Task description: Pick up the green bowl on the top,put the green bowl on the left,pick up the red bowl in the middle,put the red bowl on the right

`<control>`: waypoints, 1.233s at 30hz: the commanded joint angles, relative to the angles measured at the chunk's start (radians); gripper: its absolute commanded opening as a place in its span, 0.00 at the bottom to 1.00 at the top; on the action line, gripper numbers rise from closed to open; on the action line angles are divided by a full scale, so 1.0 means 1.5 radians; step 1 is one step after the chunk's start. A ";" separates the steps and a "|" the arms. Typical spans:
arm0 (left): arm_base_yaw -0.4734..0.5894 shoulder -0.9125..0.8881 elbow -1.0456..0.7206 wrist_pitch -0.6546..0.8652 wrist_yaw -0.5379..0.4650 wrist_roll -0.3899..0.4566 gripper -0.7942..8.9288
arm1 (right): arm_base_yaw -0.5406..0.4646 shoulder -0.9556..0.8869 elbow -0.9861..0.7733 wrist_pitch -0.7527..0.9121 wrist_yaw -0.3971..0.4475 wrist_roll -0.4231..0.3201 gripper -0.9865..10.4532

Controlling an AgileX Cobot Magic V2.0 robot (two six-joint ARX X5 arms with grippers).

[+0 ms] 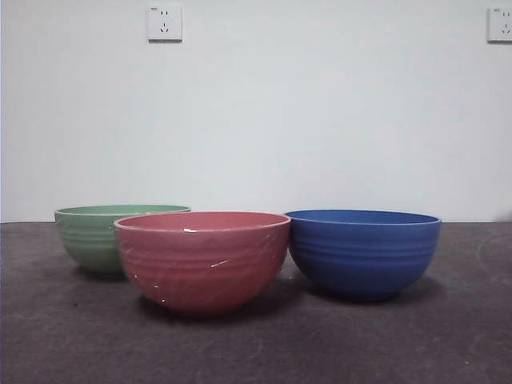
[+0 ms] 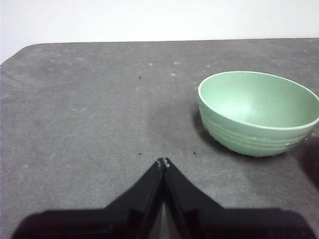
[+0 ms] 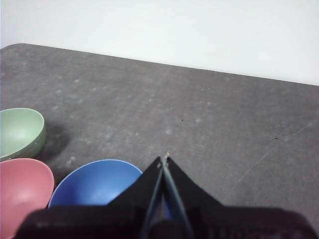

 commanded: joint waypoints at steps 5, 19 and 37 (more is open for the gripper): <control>0.002 -0.002 -0.012 0.004 -0.002 -0.005 0.08 | 0.000 -0.001 -0.003 0.004 0.002 0.007 0.09; 0.002 -0.002 -0.012 0.005 -0.002 -0.005 0.08 | 0.000 -0.001 -0.003 0.003 0.002 0.007 0.09; 0.002 -0.002 -0.012 0.005 -0.002 -0.005 0.08 | -0.176 -0.324 -0.379 0.156 -0.180 -0.039 0.09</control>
